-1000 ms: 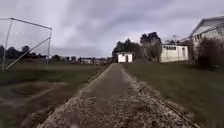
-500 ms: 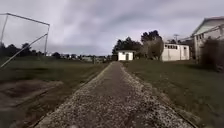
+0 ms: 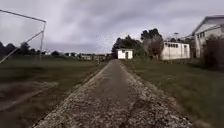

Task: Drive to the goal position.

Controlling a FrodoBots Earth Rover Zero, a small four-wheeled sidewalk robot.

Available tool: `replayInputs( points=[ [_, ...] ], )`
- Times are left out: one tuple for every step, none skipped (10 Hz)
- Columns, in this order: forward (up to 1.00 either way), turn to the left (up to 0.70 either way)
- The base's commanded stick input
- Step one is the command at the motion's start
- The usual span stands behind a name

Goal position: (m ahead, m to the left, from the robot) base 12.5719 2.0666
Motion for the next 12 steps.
replayInputs(
  points=[
    [0.7,-0.32],
    [0.7,-0.32],
    [0.7,-0.32],
    [0.7,-0.32],
    [0.7,-0.32],
    [0.7,0.0],
    [0.7,0.0],
    [0.7,0.0],
    [0.7,0.0],
    [0.7,0.0],
    [0.7,0.0],
    [0.7,0.0]
  ],
)
